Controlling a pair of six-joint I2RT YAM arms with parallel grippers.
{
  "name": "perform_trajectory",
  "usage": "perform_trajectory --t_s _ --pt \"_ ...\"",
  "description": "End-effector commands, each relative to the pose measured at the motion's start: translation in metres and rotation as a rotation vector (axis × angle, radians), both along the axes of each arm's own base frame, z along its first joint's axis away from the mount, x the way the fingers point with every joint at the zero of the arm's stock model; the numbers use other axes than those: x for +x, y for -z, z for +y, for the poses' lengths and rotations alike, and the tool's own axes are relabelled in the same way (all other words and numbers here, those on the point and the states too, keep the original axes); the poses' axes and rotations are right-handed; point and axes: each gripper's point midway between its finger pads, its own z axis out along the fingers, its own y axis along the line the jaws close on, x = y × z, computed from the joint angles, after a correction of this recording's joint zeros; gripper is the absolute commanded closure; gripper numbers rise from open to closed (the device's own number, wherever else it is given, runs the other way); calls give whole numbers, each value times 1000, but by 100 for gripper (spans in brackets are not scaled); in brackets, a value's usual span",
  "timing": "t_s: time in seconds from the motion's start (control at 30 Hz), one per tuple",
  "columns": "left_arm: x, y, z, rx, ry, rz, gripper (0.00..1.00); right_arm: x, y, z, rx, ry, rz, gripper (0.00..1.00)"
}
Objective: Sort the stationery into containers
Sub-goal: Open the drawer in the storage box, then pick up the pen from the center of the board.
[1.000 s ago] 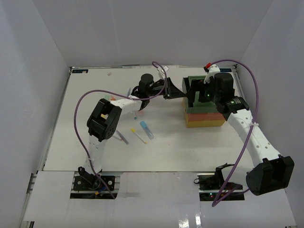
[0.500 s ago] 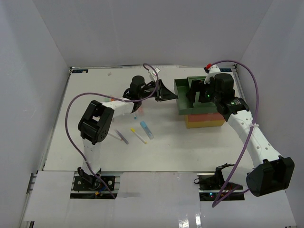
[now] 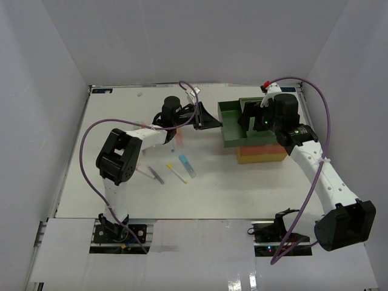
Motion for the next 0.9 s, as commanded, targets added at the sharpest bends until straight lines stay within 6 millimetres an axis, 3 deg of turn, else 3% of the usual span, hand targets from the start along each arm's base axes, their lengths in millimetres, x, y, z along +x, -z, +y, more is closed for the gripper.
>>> perform_trajectory --t_s 0.0,0.27,0.57,0.7,0.77,0.8,0.87 --pt "-13 -24 9 -9 31 -46 71 -2 -4 -3 4 15 -14 10" --pt "-10 -28 14 8 16 -41 42 -4 -6 -4 1 11 -20 10" --pt "-3 -37 26 72 -36 -79 29 -7 -14 -6 -7 8 -45 10" --pt "4 -33 48 152 -115 -87 25 -10 -17 -8 -14 6 -58 10" --pt "10 -17 63 258 -196 -64 24 -12 -20 -10 -14 11 -68 10" --pt "3 -18 74 308 -229 -52 22 -13 -21 -10 -16 13 -72 10" --pt "11 -7 97 425 -359 -80 17 -15 -23 -13 -17 21 -83 10"
